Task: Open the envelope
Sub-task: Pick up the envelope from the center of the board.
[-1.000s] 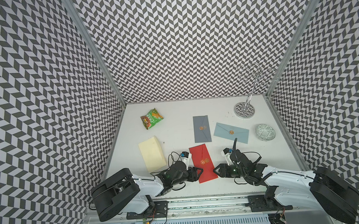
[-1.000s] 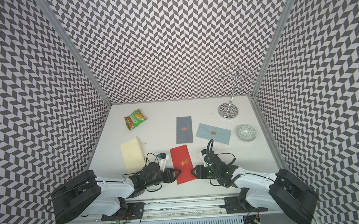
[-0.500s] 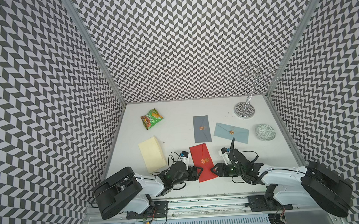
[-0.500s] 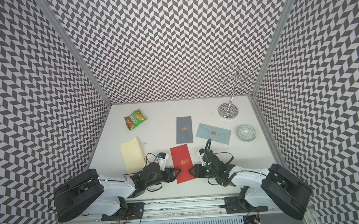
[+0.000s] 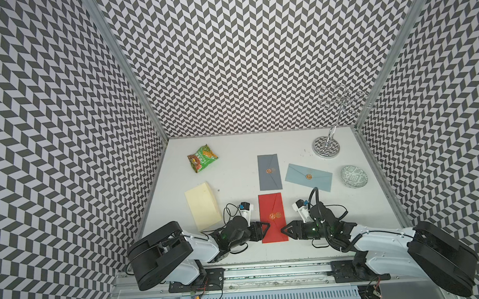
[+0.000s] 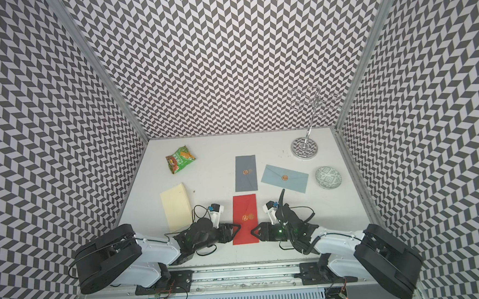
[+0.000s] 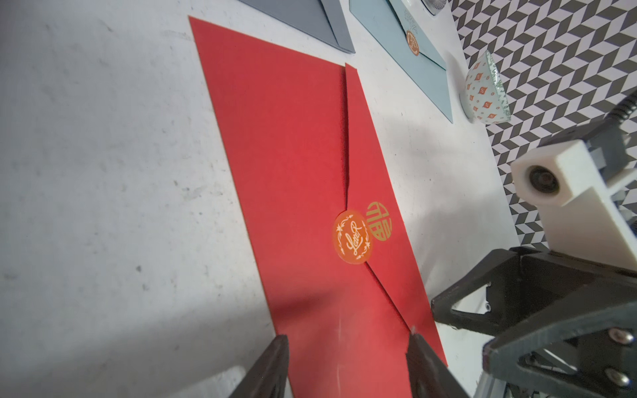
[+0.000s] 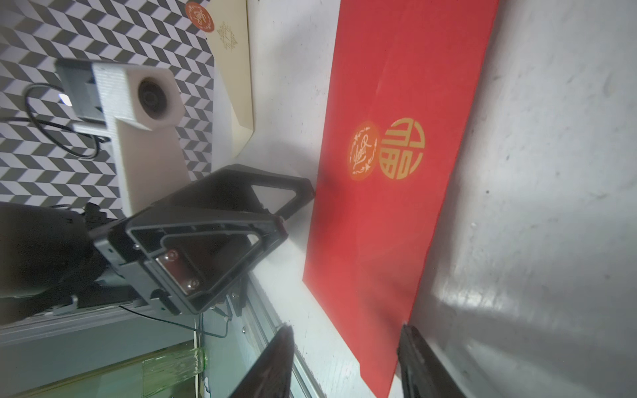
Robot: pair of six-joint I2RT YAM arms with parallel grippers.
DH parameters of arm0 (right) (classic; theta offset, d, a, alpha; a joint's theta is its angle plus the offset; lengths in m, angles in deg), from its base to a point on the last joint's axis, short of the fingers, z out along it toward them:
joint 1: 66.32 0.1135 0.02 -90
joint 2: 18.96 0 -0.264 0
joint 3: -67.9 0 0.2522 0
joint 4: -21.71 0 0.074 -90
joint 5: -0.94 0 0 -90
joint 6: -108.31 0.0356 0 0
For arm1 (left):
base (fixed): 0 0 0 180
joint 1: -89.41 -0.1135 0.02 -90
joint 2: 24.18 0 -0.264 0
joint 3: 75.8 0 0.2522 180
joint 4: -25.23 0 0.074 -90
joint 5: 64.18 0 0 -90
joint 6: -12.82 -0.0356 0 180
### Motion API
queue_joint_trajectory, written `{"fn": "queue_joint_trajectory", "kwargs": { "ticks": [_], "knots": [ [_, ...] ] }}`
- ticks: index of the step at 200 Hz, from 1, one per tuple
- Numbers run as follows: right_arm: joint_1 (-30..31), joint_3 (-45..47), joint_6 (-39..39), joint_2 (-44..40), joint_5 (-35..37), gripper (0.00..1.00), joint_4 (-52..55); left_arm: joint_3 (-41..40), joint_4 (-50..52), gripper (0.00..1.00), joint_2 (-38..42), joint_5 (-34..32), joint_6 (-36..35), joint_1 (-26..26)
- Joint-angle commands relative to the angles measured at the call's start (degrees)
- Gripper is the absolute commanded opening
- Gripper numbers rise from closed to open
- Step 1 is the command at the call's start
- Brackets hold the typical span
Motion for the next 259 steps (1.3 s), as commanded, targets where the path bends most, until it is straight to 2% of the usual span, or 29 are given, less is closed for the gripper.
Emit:
{"fn": "queue_joint_trajectory", "kwargs": {
  "ticks": [1,59,133,219,259],
  "knots": [
    [0.43,1.04,4.24,-1.07,0.16,0.52,-9.66,-0.90,0.55,0.57,-1.35,1.44,0.49,0.55],
    [0.44,4.44,9.12,-2.69,-0.16,0.53,-20.85,-1.14,-0.63,0.57,-1.82,1.70,0.54,0.51],
    [0.51,6.11,9.48,-5.55,0.82,0.55,-24.81,-1.98,-3.02,0.57,-1.76,2.17,0.85,0.54],
    [1.74,3.87,10.31,1.23,-0.40,0.56,-28.29,-2.26,-3.59,0.56,-1.68,2.38,0.65,0.48],
    [2.53,1.73,9.24,4.19,-0.16,0.52,-26.99,-2.29,-3.43,0.56,-1.45,2.27,0.58,0.48]
  ]
}}
